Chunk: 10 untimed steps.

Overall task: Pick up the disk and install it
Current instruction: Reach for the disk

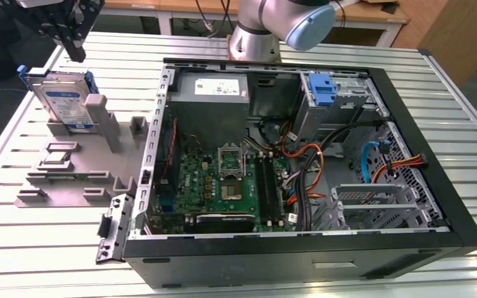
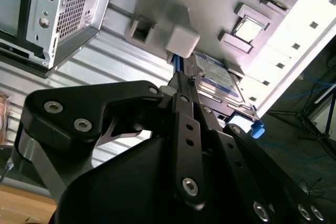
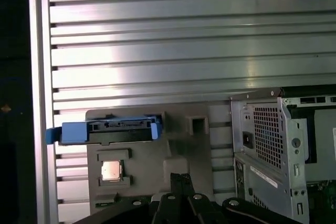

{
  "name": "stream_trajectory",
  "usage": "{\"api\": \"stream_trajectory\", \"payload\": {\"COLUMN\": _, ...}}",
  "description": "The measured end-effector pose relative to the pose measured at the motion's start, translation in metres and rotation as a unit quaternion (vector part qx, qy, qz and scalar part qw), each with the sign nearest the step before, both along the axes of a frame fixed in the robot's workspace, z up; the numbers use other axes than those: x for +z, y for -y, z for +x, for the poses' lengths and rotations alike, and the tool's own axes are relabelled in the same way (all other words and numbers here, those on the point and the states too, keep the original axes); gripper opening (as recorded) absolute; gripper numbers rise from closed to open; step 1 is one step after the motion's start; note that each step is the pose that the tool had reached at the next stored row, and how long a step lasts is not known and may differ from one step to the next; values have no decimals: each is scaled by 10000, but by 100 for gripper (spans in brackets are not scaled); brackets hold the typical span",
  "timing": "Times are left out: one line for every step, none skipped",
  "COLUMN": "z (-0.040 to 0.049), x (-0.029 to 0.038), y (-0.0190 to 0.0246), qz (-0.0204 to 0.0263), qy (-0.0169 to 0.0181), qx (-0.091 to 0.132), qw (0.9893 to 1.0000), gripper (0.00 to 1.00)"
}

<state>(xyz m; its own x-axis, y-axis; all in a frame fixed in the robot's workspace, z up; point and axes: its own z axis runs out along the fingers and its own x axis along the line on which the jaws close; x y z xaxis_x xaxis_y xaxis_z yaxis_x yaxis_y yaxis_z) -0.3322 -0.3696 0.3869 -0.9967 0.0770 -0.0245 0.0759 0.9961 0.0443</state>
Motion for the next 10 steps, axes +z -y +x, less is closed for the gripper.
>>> {"api": "stream_trajectory", "payload": {"z": -16, "x": -5, "y": -13, "qz": -1, "qy": 0, "qx": 0, "qw": 10000, "gripper": 10}}
{"api": "stream_trajectory", "payload": {"z": -34, "x": -8, "y": -26, "qz": -1, "qy": -1, "qx": 0, "qw": 10000, "gripper": 10}}
{"api": "stream_trajectory", "payload": {"z": -52, "x": -11, "y": -39, "qz": -1, "qy": -1, "qx": 1, "qw": 10000, "gripper": 10}}
{"api": "stream_trajectory", "payload": {"z": -73, "x": -15, "y": -51, "qz": -1, "qy": -1, "qx": 1, "qw": 10000, "gripper": 10}}
{"api": "stream_trajectory", "payload": {"z": -96, "x": -20, "y": -64, "qz": -2, "qy": -1, "qx": 0, "qw": 10000, "gripper": 10}}
{"api": "stream_trajectory", "payload": {"z": -117, "x": -24, "y": -75, "qz": -3, "qy": -2, "qx": 0, "qw": 10000, "gripper": 10}}
{"api": "stream_trajectory", "payload": {"z": -139, "x": -28, "y": -85, "qz": -4, "qy": -3, "qx": 0, "qw": 10000, "gripper": 10}}
{"api": "stream_trajectory", "payload": {"z": -161, "x": -32, "y": -95, "qz": -5, "qy": -5, "qx": 0, "qw": 10000, "gripper": 10}}
{"api": "stream_trajectory", "payload": {"z": -186, "x": -36, "y": -105, "qz": -6, "qy": -5, "qx": 0, "qw": 10000, "gripper": 10}}
{"api": "stream_trajectory", "payload": {"z": -211, "x": -40, "y": -114, "qz": -6, "qy": -5, "qx": 1, "qw": 10000, "gripper": 10}}
